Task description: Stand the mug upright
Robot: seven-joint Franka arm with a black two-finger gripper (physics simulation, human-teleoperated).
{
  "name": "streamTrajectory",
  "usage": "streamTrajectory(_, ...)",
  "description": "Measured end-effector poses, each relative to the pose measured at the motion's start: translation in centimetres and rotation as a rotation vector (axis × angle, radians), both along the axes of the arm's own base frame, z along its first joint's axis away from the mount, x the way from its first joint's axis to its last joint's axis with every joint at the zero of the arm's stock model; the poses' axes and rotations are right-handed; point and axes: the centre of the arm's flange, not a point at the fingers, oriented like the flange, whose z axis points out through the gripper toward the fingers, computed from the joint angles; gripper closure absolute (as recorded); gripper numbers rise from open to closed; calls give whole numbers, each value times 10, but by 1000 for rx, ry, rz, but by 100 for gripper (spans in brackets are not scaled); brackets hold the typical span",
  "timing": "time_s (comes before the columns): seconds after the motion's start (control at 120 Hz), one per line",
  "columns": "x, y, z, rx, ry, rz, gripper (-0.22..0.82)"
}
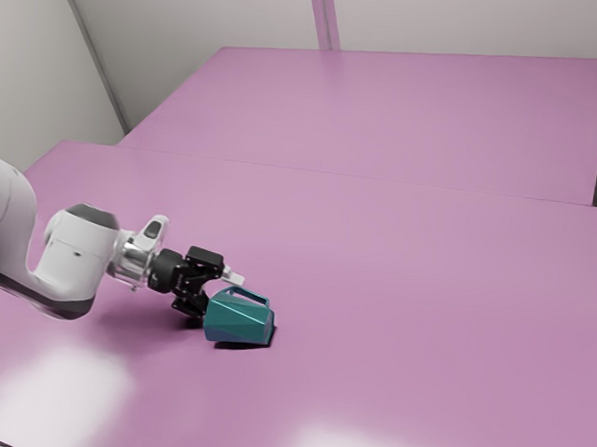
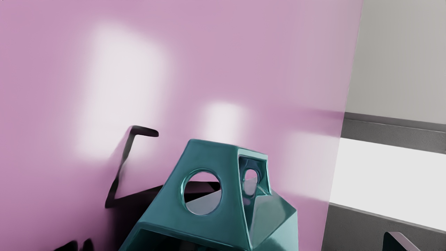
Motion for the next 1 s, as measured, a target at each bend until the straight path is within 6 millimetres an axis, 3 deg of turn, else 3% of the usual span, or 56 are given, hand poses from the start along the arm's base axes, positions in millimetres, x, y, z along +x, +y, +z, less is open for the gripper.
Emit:
streamTrajectory(0.2, 1, 0, 0, 5, -10, 6, 48)
streamTrajectory(0.35, 1, 0, 0, 5, -10, 7, 66)
streamTrajectory(0.633, 3, -4, 6, 3, -16, 1, 76)
streamTrajectory(0.775, 7, -11, 24, -10, -50, -14, 78)
streamTrajectory(0.875, 16, -15, 45, -5, -84, -39, 78)
streamTrajectory(1.0, 53, -12, 97, 122, -172, -155, 79)
